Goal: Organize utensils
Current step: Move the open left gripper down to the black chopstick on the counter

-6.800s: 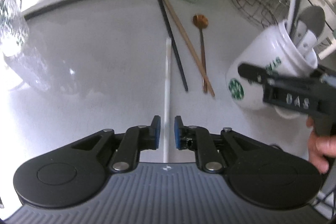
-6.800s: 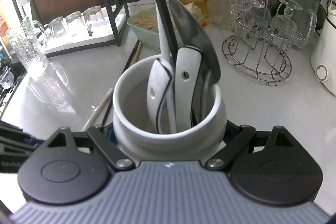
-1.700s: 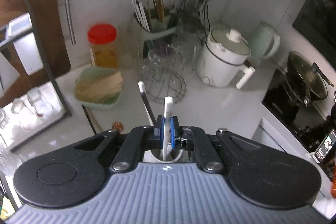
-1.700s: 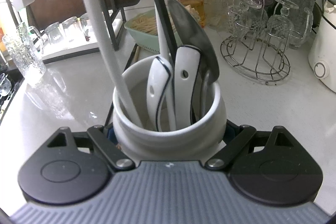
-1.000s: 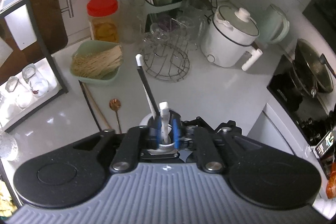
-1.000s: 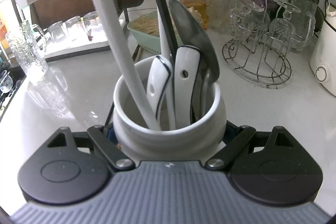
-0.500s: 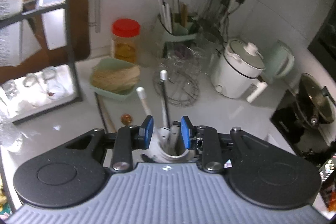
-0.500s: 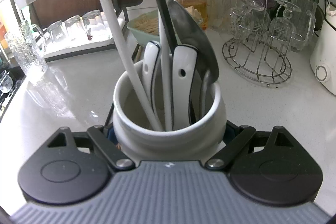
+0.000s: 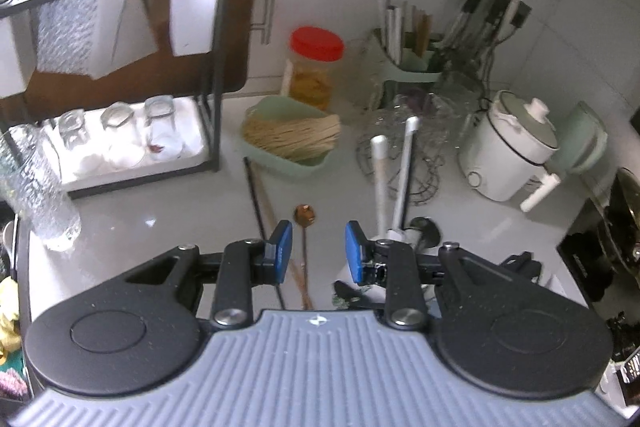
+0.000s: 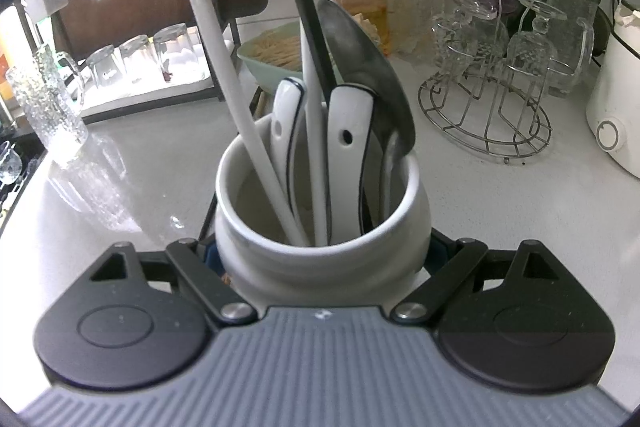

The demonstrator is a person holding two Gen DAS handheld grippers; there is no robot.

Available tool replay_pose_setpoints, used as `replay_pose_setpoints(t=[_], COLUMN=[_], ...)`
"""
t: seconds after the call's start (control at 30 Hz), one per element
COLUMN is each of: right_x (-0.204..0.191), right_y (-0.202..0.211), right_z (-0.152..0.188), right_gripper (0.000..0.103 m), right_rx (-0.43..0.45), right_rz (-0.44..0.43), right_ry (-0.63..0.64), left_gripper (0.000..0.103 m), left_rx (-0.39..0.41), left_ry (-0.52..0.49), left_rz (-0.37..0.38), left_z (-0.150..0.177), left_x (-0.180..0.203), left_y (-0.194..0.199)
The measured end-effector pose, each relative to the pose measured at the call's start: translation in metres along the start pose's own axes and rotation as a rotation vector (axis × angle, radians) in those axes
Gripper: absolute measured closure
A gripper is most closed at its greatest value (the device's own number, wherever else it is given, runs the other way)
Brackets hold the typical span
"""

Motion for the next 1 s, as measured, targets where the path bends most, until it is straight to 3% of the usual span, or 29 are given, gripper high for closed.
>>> replay_pose_setpoints(t=[0.27,0.43,0.77,1.0], right_x=[-0.001,0.000,0.005,0.006], right_y=[-0.002,-0.002,0.003,0.007], right_z=[-0.002,-0.002,0.001,0.004], right_gripper=[0.011,0.011,0.011,0.011], right_rx=[-0.031,-0.047,-0.059,-0.057], right_rz=[-0.003,-0.008,-0.009,-0.005], right_ry=[0.010,0.015,0.017,0.013], left_gripper=[0.070,0.070,0.070,0.070], left_rx=[-0.020,-0.072,-0.180,-0.208], left_ry=[0.064,0.081,0.114,0.115], left_rz=[-0.066,-0.131,-0.142,-0.125], left_z=[0.002,0.008,0.040,0.059], left_x=[-0.025,-0.038,-0.050,-0.049], left_y=[-0.013,-0.035,-0.092,-0.126])
Point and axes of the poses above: each gripper's, at about its wrist camera, not at the fingertips, and y roughly against the way its jaws point, x to its right, z to its underside, the point moved 6 cm from there along -y, roughly the way its jaws point, and after that the axes turned 1 degree about y, right-handed, at the moved point
